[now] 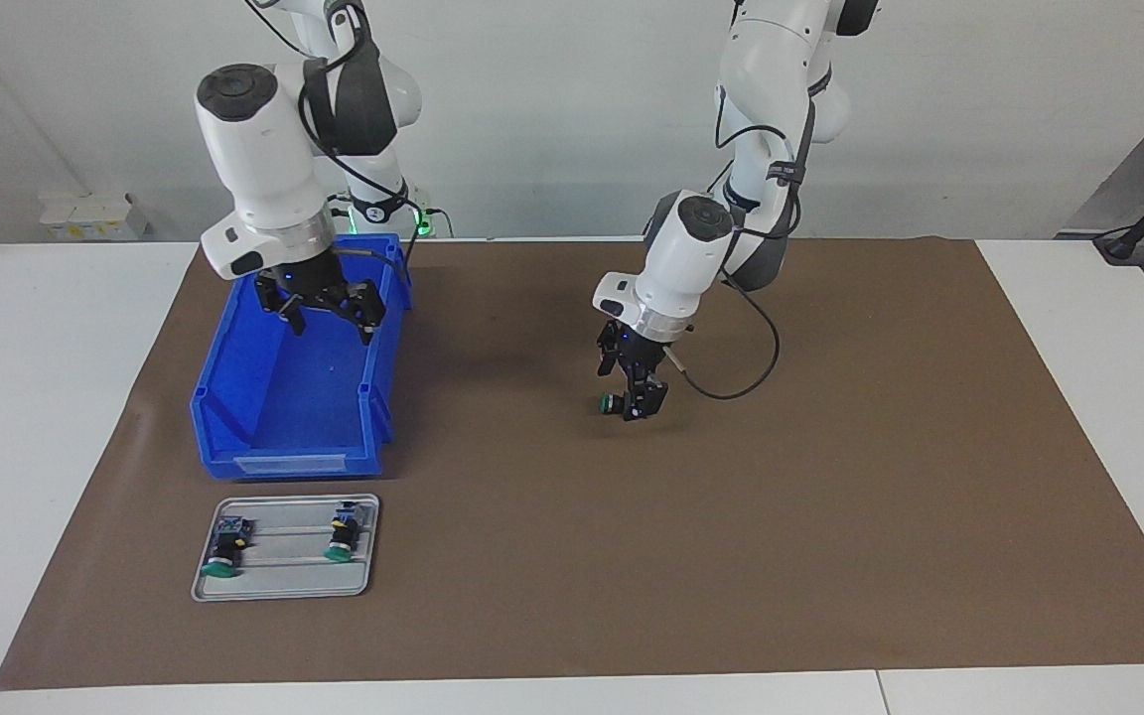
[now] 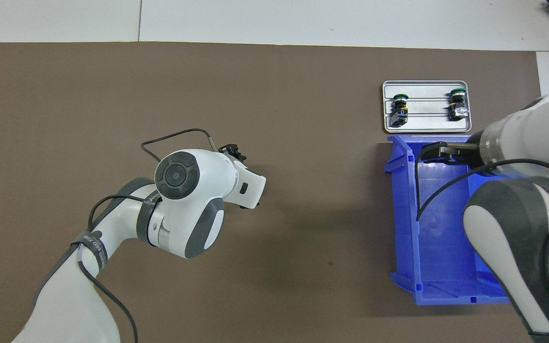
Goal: Place and press button with both arms
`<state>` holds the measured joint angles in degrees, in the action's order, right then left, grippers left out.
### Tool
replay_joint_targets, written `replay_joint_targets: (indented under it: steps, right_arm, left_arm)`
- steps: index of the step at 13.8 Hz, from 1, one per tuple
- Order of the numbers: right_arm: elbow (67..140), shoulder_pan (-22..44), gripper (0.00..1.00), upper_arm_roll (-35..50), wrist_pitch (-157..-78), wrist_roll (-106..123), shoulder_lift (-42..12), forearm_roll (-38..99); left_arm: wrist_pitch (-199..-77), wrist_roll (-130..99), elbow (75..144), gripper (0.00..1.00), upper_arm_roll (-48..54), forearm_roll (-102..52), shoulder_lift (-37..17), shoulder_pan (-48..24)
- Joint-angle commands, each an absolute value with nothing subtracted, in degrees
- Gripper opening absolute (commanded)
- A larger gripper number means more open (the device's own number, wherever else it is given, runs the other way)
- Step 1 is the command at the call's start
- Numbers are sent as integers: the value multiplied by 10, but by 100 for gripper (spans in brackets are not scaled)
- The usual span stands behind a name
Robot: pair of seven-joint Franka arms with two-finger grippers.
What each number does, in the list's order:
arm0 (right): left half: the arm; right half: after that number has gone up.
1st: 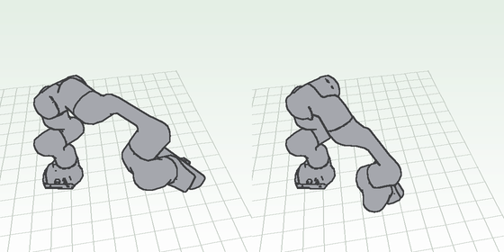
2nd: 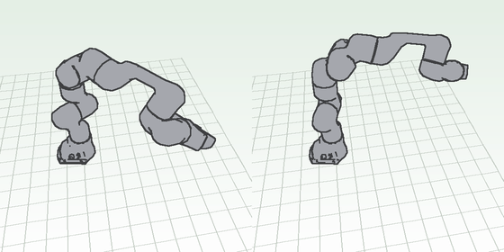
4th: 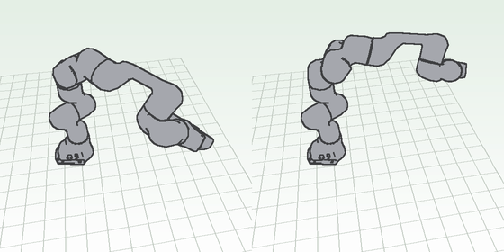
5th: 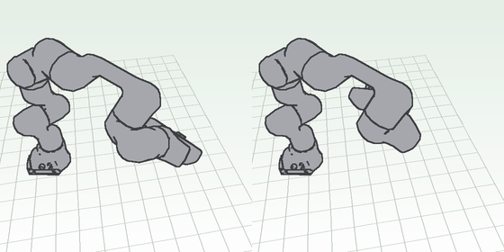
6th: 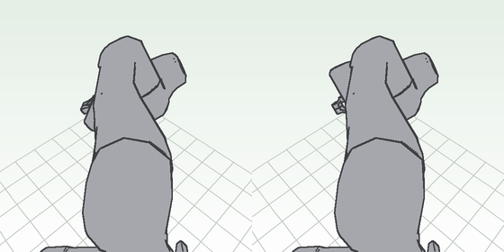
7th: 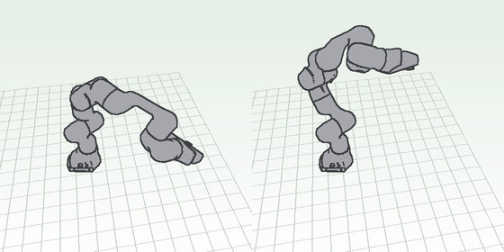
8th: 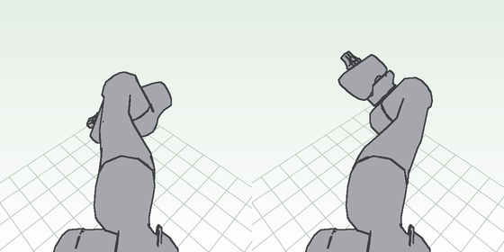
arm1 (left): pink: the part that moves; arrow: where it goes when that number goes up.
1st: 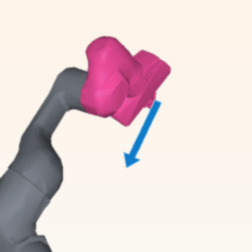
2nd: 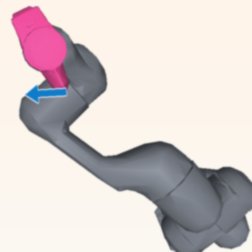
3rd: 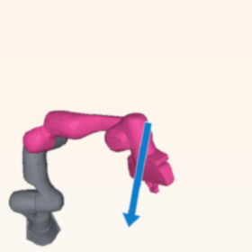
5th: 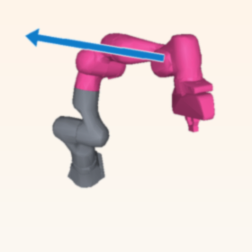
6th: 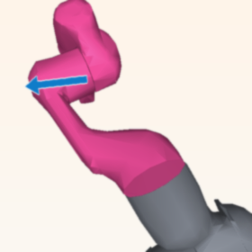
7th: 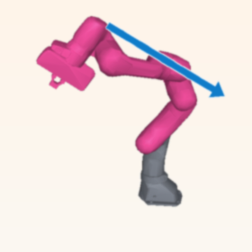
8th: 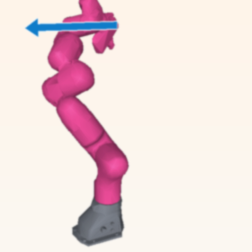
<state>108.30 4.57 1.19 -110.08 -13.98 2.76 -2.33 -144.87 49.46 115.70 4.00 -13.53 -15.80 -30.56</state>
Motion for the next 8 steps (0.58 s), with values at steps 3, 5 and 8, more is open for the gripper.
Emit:
replay_joint_targets:
  steps: [3, 5, 8]
  right_arm:
    - [919, 17, 100, 18, -988, -55, -12, -19]
    - [883, 12, 100, 17, -962, -38, -24, -22]
    - [886, 11, 100, 18, -948, -34, -17, -19]
  left_arm:
    - [-1460, 541, 1170, 98, 31, -146, -164, -316]
    - [-1456, 563, 1172, 96, 31, -147, -163, -316]
    - [-1454, 577, 1183, 96, 31, -146, -160, -316]
